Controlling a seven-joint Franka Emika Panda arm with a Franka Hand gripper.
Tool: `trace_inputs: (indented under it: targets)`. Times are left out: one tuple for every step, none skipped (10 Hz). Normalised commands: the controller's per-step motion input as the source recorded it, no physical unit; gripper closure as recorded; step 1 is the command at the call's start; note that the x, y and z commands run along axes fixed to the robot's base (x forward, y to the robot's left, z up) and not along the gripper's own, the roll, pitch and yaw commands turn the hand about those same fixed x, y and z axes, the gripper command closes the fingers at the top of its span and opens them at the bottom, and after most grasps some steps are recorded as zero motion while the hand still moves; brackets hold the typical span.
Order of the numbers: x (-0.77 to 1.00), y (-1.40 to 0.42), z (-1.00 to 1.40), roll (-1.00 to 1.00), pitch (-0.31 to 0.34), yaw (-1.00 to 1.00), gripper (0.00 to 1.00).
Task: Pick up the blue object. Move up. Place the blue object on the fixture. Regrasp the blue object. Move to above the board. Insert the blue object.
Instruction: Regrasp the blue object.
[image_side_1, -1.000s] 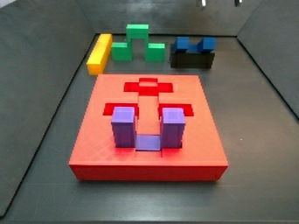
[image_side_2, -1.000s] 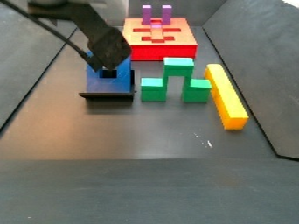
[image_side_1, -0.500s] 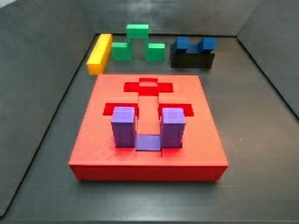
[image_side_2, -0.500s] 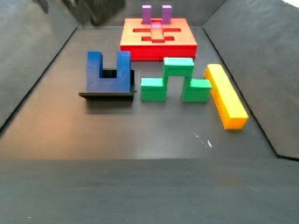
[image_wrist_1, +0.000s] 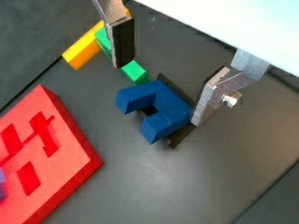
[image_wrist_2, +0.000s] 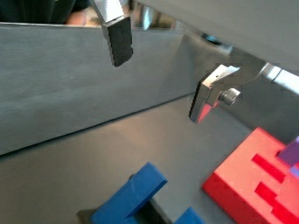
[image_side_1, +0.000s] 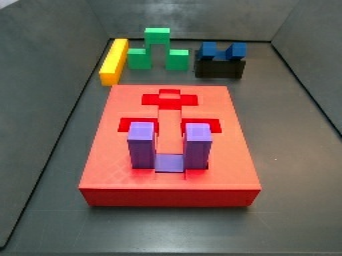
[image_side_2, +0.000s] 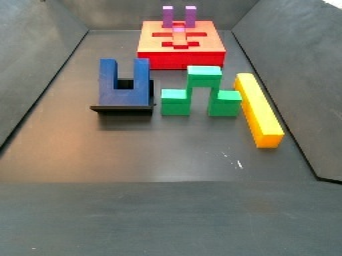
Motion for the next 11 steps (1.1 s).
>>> trace_inputs:
  targets:
    - [0.03,-0.23,0.07,0.96,0.163,0.22,0.00]
    - [0.00,-0.21,0.05,0.95,0.126,0.19,0.00]
    - [0.00,-0.19,0.04,0.90,0.111,0.17,0.00]
    - [0.00,-0.20,0.01,0.91,0.103,0.17,0.00]
    - [0.00,-0.22,0.00,0.89,0.077,0.18,0.00]
    - [0.00,-0.24,0.00,0.84,0.054,0.18,0.00]
    - [0.00,-0.26,0.00,0.81,0.040,0.18,0.00]
    - [0.00,-0.27,0.00,0.80,0.026,0.16,0.00]
    - [0.00,-0.26,0.00,0.80,0.029,0.14,0.00]
    - [0.00,-0.27,0.00,0.91,0.046,0.13,0.00]
    - [0.00,-0.31,-0.01,1.00,0.086,0.07,0.00]
